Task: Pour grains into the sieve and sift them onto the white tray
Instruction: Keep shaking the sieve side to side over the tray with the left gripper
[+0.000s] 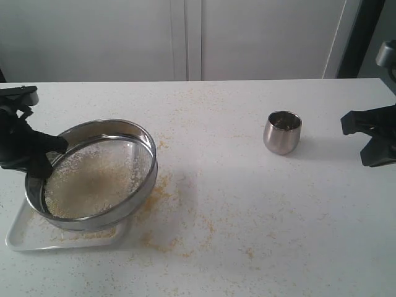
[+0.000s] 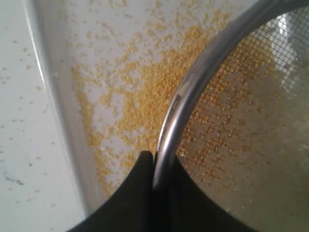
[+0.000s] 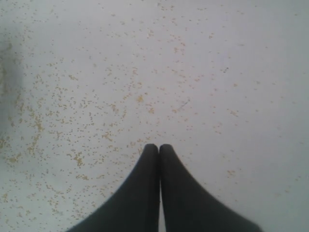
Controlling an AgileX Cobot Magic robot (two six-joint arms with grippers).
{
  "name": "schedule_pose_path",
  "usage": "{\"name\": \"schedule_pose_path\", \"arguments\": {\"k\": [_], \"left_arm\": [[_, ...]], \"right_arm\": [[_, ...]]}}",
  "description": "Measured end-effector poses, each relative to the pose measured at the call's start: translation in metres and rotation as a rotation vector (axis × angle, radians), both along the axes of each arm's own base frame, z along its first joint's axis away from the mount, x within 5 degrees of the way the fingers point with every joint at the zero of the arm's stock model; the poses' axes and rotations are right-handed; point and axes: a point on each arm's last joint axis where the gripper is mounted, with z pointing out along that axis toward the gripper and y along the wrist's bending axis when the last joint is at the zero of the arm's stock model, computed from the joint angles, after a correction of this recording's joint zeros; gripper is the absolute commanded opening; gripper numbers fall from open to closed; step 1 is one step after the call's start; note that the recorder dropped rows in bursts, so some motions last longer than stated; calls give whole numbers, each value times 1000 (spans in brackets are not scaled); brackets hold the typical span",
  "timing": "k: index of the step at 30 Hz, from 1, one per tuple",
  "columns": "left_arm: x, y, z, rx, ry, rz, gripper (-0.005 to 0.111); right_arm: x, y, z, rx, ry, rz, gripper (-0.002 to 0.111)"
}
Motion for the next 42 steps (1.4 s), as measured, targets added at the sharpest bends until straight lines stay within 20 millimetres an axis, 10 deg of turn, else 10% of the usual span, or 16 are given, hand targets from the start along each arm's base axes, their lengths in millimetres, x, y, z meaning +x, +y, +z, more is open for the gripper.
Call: {"name": "schedule_pose_path", "arguments": {"k": [6, 12, 18, 24, 31, 36, 42], "left_arm": [[1, 36, -1, 80, 28, 241, 0], [0, 10, 2, 90, -10, 69, 0], [1, 52, 1, 74, 5, 348, 0], [0, 19, 2, 44, -22, 111, 0], [1, 50, 0, 41, 12, 330, 0], [-2, 16, 5, 40, -15, 102, 0], [-3, 48, 5, 82, 15, 316, 0]], "right_arm": [[0, 0, 0, 0, 0, 0, 0], [0, 0, 0, 0, -2, 0, 0], [1, 0, 0, 0, -7, -2, 0], [1, 0, 0, 0, -8, -2, 0], [1, 0, 0, 4, -8, -3, 0], [1, 0, 0, 3, -8, -3, 0], [1, 0, 0, 3, -9, -3, 0]]}}
